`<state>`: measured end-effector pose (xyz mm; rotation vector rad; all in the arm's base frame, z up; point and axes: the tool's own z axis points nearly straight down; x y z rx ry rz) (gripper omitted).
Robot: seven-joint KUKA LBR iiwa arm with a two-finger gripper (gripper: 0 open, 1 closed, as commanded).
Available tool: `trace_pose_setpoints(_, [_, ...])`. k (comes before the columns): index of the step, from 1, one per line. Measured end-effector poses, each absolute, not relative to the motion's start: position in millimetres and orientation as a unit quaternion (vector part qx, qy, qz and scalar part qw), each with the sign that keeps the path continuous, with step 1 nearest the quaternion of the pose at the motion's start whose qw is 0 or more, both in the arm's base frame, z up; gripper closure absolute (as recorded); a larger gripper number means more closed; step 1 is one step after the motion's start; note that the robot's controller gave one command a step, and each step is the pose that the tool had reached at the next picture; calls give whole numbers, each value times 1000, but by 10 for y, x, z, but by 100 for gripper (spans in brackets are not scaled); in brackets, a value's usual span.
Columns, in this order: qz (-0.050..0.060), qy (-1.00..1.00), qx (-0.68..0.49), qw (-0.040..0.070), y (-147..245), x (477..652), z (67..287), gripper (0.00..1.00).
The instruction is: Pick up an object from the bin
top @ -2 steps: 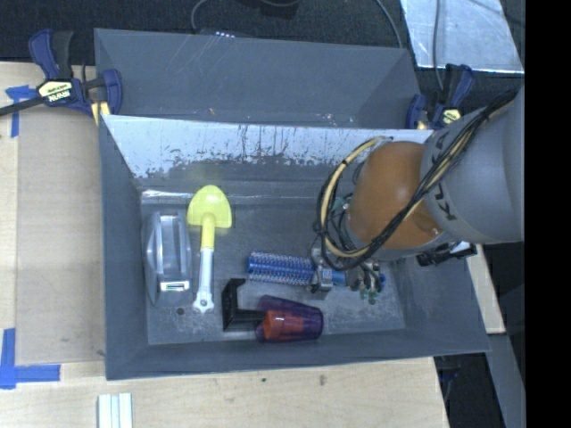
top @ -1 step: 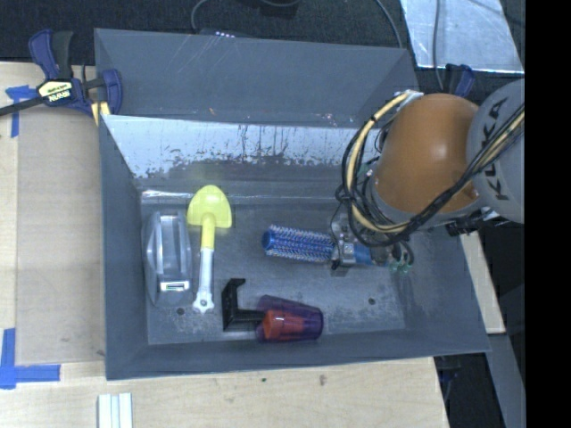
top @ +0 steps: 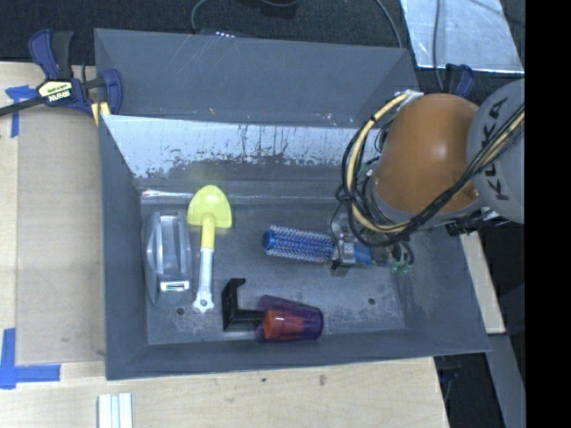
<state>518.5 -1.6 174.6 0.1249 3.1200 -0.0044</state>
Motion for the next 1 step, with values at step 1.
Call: trace_pose_setpoints(1, [-1, 999, 50, 13, -87, 5078, 3415, 100])
